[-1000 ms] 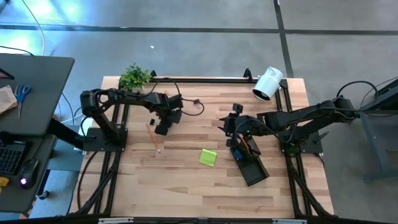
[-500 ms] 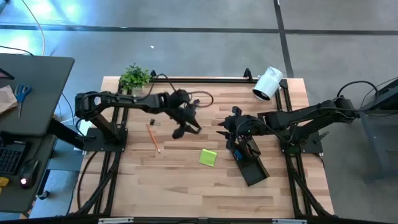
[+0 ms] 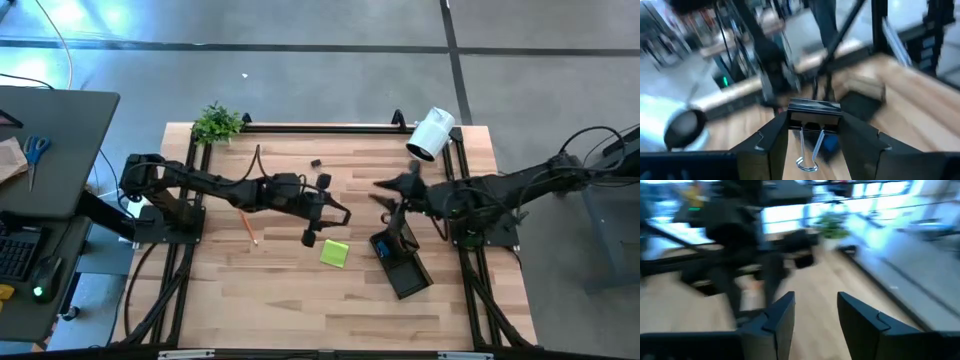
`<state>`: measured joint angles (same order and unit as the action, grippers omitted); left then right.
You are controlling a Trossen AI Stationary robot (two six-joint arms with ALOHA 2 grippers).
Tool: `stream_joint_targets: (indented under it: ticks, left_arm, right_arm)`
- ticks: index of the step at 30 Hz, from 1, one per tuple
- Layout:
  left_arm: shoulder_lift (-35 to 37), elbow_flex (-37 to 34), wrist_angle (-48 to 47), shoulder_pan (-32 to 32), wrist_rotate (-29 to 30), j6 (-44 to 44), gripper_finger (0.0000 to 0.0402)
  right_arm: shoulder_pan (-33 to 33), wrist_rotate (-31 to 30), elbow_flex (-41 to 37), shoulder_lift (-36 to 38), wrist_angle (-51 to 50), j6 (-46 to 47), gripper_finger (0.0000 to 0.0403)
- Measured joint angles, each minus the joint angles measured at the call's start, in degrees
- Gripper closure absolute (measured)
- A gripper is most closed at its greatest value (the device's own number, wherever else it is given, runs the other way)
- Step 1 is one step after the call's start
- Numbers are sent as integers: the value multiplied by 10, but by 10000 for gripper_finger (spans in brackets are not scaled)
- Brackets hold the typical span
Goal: Pick and place office supplies into organizer
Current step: Put the black binder clip into the black desk organizer
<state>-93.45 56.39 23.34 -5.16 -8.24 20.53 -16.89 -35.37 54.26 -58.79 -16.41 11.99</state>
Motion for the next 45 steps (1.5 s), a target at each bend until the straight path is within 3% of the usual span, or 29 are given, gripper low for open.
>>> stream_joint_targets:
  ticks: [3,9,14,21,32,39,45]
  left_arm:
    - [-14,-1,32,8,4,0,264]
    - [-40,0,38,6,90,17,269]
    - [-54,0,41,10,171,83,267]
    - [-59,0,66,23,242,130,267]
    - [-58,-1,120,64,305,252,266]
    - [-58,-1,138,63,306,260,266]
    - [-58,1,143,66,325,268,266]
  right_arm:
    - [-16,-53,0,3,-35,29,261]
    - [-24,3,0,-55,-78,137,261]
    - [-32,6,0,-106,-62,181,261]
    - [-22,-17,0,-110,-61,276,261]
    - [-15,-51,0,-150,-6,281,225]
    - [-15,-53,0,-151,29,267,189]
    - [-10,-88,0,-153,32,253,190]
